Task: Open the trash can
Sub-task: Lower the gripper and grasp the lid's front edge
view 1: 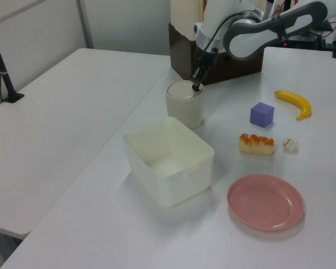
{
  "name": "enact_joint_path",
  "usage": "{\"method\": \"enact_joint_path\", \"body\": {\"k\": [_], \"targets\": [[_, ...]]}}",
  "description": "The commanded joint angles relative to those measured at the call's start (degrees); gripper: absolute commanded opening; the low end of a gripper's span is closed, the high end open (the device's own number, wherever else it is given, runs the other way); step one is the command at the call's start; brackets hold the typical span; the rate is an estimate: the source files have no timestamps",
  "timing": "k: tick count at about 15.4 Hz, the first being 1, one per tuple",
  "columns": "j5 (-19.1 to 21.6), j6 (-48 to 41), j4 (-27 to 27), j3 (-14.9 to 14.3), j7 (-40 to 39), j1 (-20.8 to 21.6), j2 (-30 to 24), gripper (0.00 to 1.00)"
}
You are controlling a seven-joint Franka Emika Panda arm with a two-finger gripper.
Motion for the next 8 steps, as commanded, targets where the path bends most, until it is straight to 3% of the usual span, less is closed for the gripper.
{"method": "enact_joint_path", "body": {"k": [1,4,8], "targets": [[-2.8,2.4,-2.0,1.3,1.7,0.0,1.1,0.0],[-3.6,2.5,-2.4,1.4,1.8,-0.1,1.3,0.0],[0.5,1.7,0.3,1.5,3.7,-2.1,-0.1,0.0]]}}
